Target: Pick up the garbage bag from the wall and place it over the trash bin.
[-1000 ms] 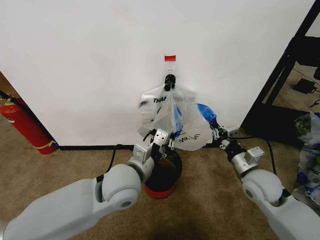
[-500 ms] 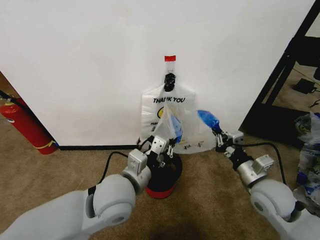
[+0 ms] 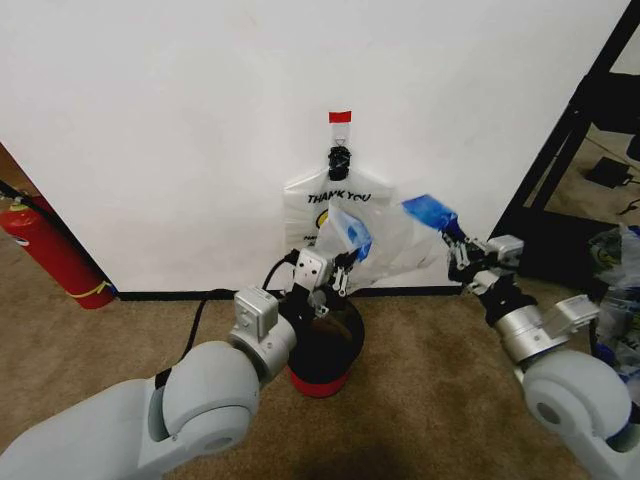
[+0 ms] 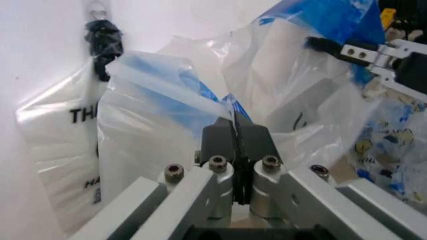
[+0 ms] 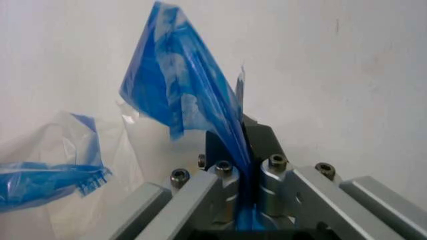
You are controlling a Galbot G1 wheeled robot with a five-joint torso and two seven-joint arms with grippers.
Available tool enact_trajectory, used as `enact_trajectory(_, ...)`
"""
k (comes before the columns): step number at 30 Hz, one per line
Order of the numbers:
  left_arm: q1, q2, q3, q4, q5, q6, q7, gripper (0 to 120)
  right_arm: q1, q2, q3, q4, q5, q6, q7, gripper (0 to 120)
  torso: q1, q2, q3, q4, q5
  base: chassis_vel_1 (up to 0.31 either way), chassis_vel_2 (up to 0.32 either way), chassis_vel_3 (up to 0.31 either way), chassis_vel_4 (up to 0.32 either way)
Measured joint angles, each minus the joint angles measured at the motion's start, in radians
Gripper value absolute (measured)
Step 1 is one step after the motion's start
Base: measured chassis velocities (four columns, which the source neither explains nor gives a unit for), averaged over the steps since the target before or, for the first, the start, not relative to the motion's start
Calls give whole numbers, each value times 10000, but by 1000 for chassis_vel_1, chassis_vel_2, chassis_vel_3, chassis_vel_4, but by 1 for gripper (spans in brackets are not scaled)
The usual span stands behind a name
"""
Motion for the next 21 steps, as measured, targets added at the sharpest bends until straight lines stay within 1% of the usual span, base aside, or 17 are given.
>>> enact_trajectory(2, 363, 2, -348, -115, -19, 14, -49, 0, 41, 21, -28, 145, 291, -103, 153, 0, 0, 0, 0, 1, 0, 0, 0, 0, 0)
enact_trajectory(4, 1040, -51, -938, -203, -28, 27, -104, 0, 157, 188, -187, 279, 638, -218, 348, 0, 0, 0, 0, 1, 2, 0, 0, 0, 0)
enact_trajectory(6, 1262, -93, -1100, -203, 2, 27, -106, 0, 185, 253, -272, 296, 693, -239, 388, 0, 0, 0, 0, 1, -1, 0, 0, 0, 0)
enact_trajectory(7, 1759, -186, -1390, -163, 78, 14, -100, 0, 238, 425, -532, 286, 710, -259, 431, 0, 1, 1, 0, 1, -3, 0, 0, 0, 0)
enact_trajectory(8, 1969, -231, -1488, -117, 134, -2, -96, 0, 264, 525, -683, 249, 689, -259, 442, 0, 1, 0, 0, 1, -3, 0, 0, 0, 0)
enact_trajectory(10, 2504, -324, -1691, 34, 333, -78, -43, 0, 322, 844, -1131, 48, 557, -258, 449, 0, 1, 1, 0, 2, -4, 0, 0, 0, 0)
enact_trajectory(11, 2899, -372, -1812, 214, 611, -206, 57, 0, 419, 1244, -1633, -256, 270, -213, 440, 0, 1, 1, 1, 1, 0, 0, 0, 0, 0)
enact_trajectory(12, 2899, -372, -1812, 214, 611, -206, 57, 0, 419, 1244, -1633, -256, 270, -213, 440, 0, 1, 1, 1, 1, 0, 0, 0, 0, 0)
enact_trajectory(14, 3380, -446, -2012, 515, 976, -409, 205, 0, 652, 1959, -2377, -898, -195, -111, 409, 0, 1, 0, 1, 2, 2, 0, 0, 0, 0)
enact_trajectory(15, 3469, -468, -2066, 576, 1032, -447, 226, 0, 720, 2192, -2589, -1075, -260, -92, 417, 0, 1, -1, 1, 3, 4, 0, 0, 0, 0)
enact_trajectory(17, 3691, -524, -2215, 651, 1109, -505, 236, 0, 814, 2654, -2999, -1468, -411, -69, 517, 0, 1, 0, 1, 2, -4, 0, 0, 0, 0)
enact_trajectory(18, 3898, -551, -2328, 648, 1124, -519, 224, 0, 829, 2919, -3247, -1705, -529, -72, 626, 0, 1, 0, 1, -1, 2, 0, 0, 0, 0)
enact_trajectory(21, 4393, -593, -2535, 598, 1127, -552, 191, 0, 815, 3218, -3502, -1953, -683, -116, 805, 0, 1, 0, 1, 0, 1, 0, 0, 0, 0)
